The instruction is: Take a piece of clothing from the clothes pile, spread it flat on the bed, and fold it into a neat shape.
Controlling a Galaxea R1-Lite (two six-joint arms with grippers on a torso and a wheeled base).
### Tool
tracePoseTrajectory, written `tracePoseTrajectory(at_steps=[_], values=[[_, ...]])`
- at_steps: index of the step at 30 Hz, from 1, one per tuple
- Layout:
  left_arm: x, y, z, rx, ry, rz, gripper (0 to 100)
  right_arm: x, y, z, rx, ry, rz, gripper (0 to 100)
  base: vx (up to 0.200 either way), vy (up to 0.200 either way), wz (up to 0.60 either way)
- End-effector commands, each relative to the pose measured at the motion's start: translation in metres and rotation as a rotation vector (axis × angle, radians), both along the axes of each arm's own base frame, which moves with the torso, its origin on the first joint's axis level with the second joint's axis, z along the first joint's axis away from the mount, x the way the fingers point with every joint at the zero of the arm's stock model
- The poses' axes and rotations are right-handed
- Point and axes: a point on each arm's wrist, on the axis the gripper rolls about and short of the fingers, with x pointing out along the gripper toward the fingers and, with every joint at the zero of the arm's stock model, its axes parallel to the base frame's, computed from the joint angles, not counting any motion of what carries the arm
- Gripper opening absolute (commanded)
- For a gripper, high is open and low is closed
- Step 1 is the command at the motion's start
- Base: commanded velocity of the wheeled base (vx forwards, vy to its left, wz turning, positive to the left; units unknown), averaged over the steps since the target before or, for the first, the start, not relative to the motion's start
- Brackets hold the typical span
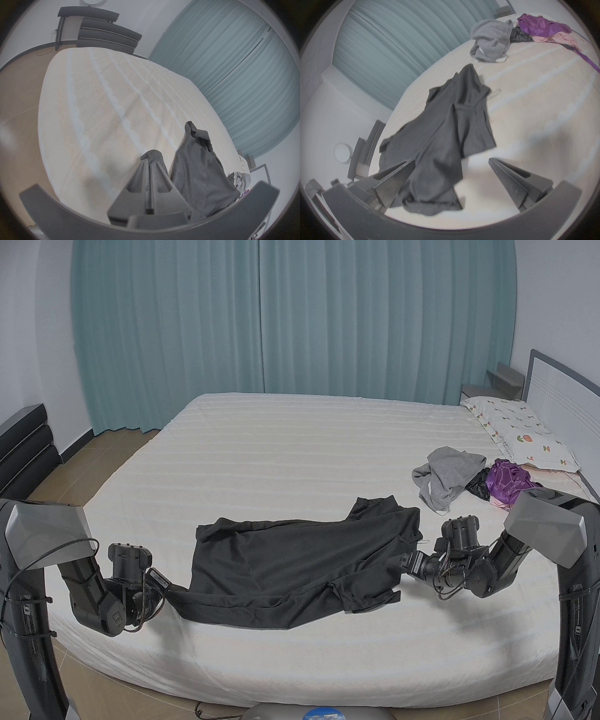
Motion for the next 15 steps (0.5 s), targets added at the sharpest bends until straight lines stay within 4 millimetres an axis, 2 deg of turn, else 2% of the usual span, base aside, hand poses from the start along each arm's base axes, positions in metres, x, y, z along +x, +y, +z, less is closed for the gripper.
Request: tracePoseTrajectory(at_steps=[1,9,15], values=[[-0.001,0.0,0.001,-0.002,0.0,-0.001,0,-0.026,0.008,0.008,-0.01,0.021,0.086,100,0.0,0.0,0.0],[-0.002,0.0,0.001,-0.003,0.0,-0.002,0,-0.025,0.022,-0.002,-0.015,0.048,0.121,100,0.0,0.0,0.0],[-0.001,0.0,0.002,-0.004,-0.003,-0.003,0,-0.023,0.024,-0.005,-0.027,0.095,0.126,100,0.0,0.0,0.0]])
